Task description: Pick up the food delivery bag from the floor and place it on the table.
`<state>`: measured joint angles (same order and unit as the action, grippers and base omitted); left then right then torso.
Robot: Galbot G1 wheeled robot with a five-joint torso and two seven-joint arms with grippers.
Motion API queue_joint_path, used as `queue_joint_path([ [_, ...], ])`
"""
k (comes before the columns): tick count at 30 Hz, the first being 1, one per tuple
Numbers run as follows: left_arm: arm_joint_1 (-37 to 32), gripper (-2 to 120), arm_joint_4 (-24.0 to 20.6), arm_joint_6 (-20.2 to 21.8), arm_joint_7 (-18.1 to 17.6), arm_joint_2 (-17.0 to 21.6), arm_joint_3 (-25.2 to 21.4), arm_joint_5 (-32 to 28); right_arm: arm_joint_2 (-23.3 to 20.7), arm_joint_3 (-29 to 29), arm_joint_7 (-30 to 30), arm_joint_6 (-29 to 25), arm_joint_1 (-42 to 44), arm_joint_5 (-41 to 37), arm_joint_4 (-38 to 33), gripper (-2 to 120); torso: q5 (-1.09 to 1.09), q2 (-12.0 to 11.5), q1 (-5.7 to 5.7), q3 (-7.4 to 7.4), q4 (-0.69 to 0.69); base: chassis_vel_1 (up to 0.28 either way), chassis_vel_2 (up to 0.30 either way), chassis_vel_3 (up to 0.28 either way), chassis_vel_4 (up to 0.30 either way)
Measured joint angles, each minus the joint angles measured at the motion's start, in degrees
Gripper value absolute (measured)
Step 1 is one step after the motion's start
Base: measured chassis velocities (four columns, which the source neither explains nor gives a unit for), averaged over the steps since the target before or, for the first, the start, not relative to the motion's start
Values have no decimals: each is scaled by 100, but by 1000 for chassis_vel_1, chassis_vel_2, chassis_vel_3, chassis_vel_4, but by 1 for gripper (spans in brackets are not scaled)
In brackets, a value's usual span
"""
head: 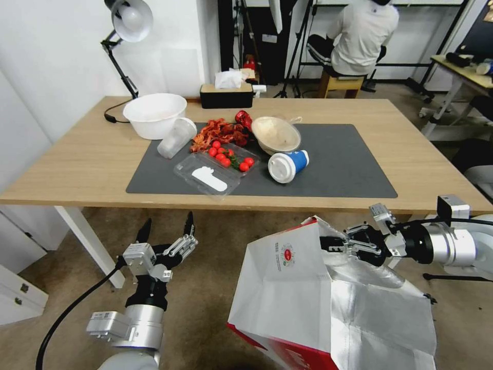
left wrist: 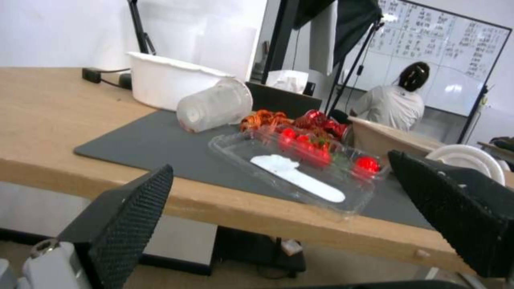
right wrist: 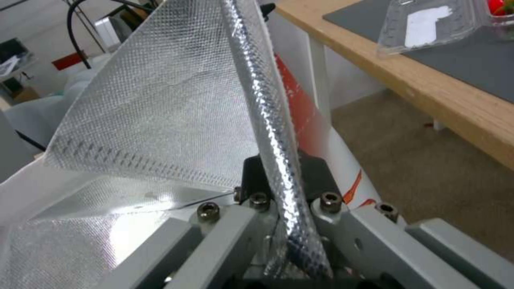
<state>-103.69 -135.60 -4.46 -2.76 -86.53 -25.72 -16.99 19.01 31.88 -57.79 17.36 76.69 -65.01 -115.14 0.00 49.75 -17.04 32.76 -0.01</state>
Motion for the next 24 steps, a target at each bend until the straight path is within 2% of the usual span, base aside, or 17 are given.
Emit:
queue_joint_path([
  [24,-15,100,5,-1,-26,-7,34,3,0,27,-37,0,51,15,-12,0,0,642,-275,366,0,0,0,0,0],
])
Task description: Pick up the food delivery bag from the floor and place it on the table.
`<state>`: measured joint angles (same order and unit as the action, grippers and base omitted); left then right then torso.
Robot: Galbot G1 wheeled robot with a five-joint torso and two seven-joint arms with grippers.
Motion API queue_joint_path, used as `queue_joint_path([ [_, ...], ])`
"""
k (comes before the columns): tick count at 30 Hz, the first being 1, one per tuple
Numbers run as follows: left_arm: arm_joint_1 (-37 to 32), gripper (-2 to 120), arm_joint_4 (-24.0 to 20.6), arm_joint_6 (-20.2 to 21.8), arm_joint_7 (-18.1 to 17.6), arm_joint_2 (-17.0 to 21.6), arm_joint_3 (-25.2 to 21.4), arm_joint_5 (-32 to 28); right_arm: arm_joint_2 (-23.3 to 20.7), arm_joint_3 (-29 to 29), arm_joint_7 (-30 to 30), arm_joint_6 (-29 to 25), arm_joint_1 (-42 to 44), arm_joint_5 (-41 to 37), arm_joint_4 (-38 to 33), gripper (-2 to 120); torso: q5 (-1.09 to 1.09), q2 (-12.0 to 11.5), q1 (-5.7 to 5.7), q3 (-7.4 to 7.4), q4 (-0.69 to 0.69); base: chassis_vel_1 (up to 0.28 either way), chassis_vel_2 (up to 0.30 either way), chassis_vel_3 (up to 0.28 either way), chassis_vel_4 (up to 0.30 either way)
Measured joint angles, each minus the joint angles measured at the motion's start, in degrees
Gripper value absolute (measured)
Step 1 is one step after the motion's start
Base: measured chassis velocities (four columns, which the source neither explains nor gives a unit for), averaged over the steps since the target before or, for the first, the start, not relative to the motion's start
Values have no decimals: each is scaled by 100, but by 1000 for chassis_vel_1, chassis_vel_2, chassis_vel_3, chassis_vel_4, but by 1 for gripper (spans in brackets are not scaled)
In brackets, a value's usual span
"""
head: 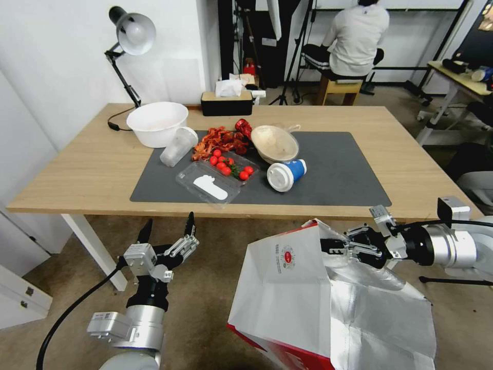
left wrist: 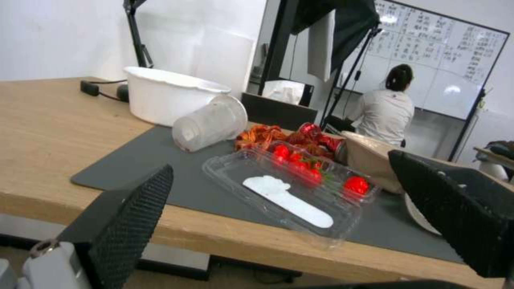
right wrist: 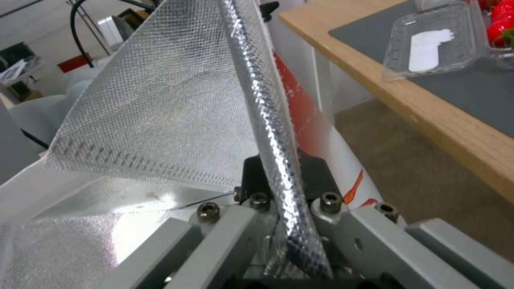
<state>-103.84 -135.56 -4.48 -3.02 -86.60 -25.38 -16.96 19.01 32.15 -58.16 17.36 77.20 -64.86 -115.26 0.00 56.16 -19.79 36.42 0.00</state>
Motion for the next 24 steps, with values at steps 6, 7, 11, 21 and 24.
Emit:
queue_joint_path([
  [6,-22,100,5,-18,24,4,-1,-39,11,-28,0,0,-5,14,-5,0,0,89,-38,52,0,0,0,0,0],
  [7,-13,100,8,-34,24,0,0,-45,12,-29,0,0,-6,15,-5,0,0,93,-39,53,0,0,0,0,0],
  [11,1,100,19,-65,17,-11,5,-52,15,-29,0,0,-1,21,-7,0,0,93,-39,54,0,0,0,0,0],
  [21,-10,100,2,-111,0,-5,6,-64,33,62,-1,1,110,29,-51,0,0,66,-28,39,0,0,0,0,0],
  [24,-18,100,-1,-94,-3,5,1,-112,43,141,-13,1,199,33,-70,0,0,58,-25,35,0,0,0,0,0],
])
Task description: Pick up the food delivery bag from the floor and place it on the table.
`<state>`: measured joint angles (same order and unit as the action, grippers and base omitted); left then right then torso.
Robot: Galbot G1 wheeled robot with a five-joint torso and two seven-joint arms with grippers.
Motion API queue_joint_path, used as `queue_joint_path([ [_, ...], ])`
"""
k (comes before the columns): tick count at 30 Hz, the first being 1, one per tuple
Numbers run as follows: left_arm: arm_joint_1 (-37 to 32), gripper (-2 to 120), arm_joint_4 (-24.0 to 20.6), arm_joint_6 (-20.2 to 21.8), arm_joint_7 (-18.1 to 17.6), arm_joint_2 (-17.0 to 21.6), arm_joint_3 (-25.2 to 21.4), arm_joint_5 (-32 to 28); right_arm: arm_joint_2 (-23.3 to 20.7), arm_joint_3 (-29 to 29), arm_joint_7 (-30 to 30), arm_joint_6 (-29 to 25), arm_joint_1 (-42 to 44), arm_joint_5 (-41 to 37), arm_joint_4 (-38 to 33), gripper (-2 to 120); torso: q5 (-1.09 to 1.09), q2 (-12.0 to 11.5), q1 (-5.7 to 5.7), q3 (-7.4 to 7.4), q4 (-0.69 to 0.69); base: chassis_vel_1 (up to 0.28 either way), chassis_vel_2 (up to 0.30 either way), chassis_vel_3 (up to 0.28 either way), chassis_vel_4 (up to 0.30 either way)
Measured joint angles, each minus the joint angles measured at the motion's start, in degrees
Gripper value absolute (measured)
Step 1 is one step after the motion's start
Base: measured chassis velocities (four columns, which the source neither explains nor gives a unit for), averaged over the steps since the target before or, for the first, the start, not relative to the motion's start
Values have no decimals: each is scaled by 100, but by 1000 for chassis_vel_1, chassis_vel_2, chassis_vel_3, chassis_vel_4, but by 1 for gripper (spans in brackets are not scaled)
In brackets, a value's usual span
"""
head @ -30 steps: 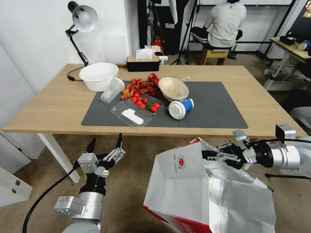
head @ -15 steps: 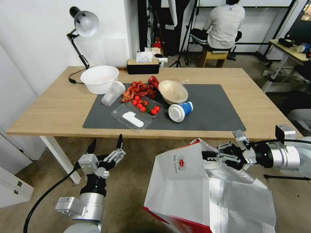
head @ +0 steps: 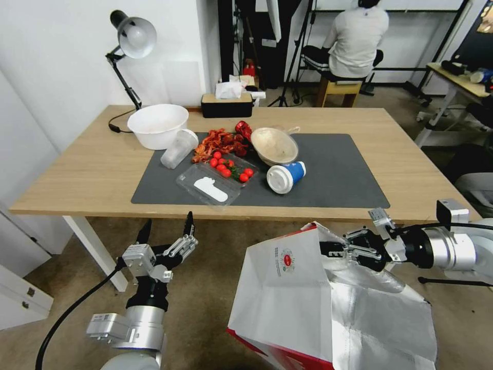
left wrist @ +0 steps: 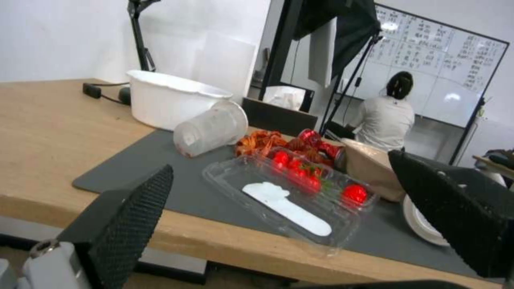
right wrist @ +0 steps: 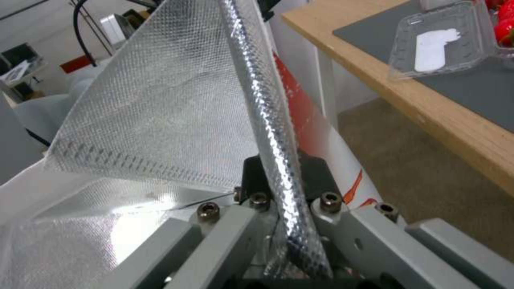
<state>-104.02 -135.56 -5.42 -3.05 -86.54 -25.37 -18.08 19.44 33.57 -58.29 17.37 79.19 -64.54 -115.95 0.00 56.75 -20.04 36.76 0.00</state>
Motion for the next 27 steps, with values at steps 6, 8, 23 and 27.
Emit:
queue_joint_path([
  [6,-6,100,-34,22,-1,6,-20,-7,-3,221,-90,-2,181,-70,-7,0,0,-10,4,-6,0,0,0,0,0],
  [8,-52,100,-87,72,0,13,-28,-22,2,412,-142,-2,275,-224,-7,0,0,-15,6,-9,0,0,0,0,0],
  [23,-72,100,-124,77,-26,-1,-65,-6,81,1682,-302,104,648,-1258,-151,0,0,-29,13,-18,0,0,0,0,0],
  [27,-76,100,-128,70,-27,-5,-67,2,16,1956,-277,140,647,-1516,-182,0,-1,-31,14,-19,0,0,0,0,0],
])
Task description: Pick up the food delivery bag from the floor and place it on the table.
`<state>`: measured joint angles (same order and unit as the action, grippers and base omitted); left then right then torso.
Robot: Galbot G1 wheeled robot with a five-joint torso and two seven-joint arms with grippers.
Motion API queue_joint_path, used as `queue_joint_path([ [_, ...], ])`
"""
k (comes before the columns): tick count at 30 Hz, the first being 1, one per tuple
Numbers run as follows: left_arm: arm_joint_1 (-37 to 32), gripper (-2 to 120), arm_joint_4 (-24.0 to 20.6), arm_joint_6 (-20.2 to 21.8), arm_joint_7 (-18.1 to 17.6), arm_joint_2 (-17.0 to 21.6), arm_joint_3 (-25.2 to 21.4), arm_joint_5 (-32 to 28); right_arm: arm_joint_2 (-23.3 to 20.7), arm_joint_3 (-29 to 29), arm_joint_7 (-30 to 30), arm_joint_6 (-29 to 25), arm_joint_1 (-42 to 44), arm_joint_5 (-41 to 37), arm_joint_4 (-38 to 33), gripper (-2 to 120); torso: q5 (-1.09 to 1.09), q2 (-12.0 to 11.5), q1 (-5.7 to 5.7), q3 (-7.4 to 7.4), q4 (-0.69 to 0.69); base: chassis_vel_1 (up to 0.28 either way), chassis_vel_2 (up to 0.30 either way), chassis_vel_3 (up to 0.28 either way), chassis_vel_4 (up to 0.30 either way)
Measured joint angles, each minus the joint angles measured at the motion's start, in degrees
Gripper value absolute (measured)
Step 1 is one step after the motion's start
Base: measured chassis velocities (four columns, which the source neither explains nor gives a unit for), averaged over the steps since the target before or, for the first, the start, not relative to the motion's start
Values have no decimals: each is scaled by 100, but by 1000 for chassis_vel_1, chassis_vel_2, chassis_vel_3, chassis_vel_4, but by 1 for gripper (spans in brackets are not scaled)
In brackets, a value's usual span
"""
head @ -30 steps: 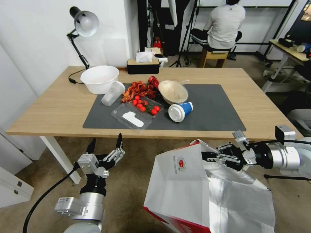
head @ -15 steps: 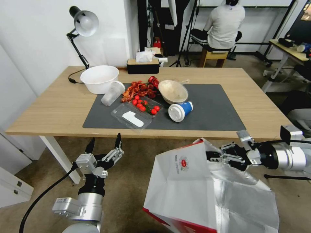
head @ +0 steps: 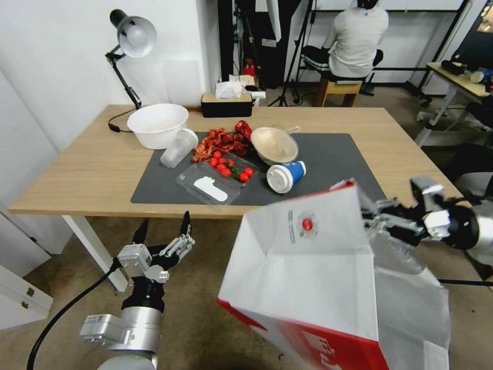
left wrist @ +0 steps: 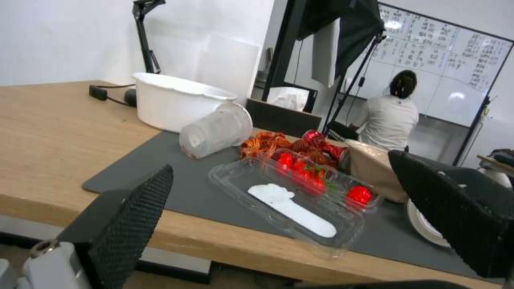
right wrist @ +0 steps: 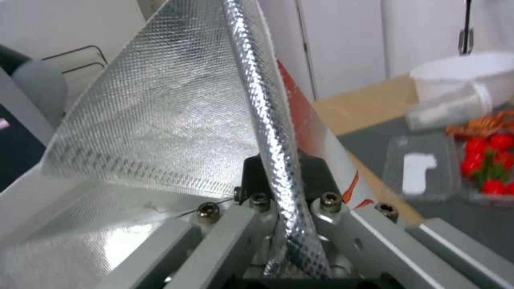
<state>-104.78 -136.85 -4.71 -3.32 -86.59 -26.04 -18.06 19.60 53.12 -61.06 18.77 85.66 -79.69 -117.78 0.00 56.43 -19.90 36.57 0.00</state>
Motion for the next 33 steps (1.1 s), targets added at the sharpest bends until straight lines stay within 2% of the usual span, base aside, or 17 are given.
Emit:
queue_joint_path([
  [1,-18,100,-6,-26,-1,-8,5,17,-57,222,31,21,-3,-208,2,0,1,-3,1,-1,0,0,0,0,0],
  [6,-43,100,-26,-54,-7,-16,15,39,-92,459,87,28,-11,-401,25,0,0,-4,2,-2,0,0,0,0,0],
  [10,-51,100,-46,-62,-20,-7,13,43,-119,709,370,-13,-72,-678,44,0,1,-6,2,-3,0,0,0,0,0],
  [12,-55,100,-51,-65,-28,10,7,41,-155,934,927,-130,-183,-1081,60,0,1,-7,2,-4,0,0,0,0,0],
  [14,-55,100,-52,-66,-28,11,6,41,-173,988,1085,-167,-208,-1209,68,0,1,-7,2,-4,0,0,0,0,0],
  [17,-58,100,-53,-69,-28,6,13,43,-259,1191,1732,-361,-296,-1691,100,0,1,-8,2,-4,0,0,0,0,0],
  [18,-58,100,-53,-69,-28,6,13,43,-259,1191,1732,-361,-296,-1691,100,0,1,-8,2,-4,0,0,0,0,0],
  [21,-53,100,-46,-71,-28,-12,41,62,-302,1319,2513,-617,-355,-2149,2,0,1,-9,3,-5,-1,0,0,0,0],
  [22,-53,100,-46,-71,-28,-12,41,62,-302,1319,2513,-617,-355,-2149,2,0,1,-9,3,-5,-1,0,0,0,0],
  [23,-53,100,-35,-74,-28,-12,45,66,-316,1287,2901,-746,-432,-2260,-57,0,0,-9,4,-5,-1,0,0,0,0],
  [26,-54,100,-21,-96,-28,-3,48,68,-341,933,3894,-1075,-823,-2466,-184,0,1,-10,4,-5,0,0,0,0,0],
  [27,-54,100,-21,-96,-28,-3,48,68,-341,933,3894,-1075,-823,-2466,-184,0,1,-10,4,-5,0,0,0,0,0],
  [30,-57,100,-14,-119,-28,19,42,68,-373,495,5003,-1320,-1395,-2619,-273,0,0,-10,4,-5,0,0,0,0,0],
  [31,-57,100,-14,-119,-28,19,42,68,-373,495,5003,-1320,-1395,-2619,-273,0,0,-10,4,-5,0,0,0,0,0],
  [33,-67,100,-5,-143,-30,27,37,68,-383,290,5630,-1367,-1689,-2635,-299,0,1,-11,4,-5,0,0,0,0,0],
])
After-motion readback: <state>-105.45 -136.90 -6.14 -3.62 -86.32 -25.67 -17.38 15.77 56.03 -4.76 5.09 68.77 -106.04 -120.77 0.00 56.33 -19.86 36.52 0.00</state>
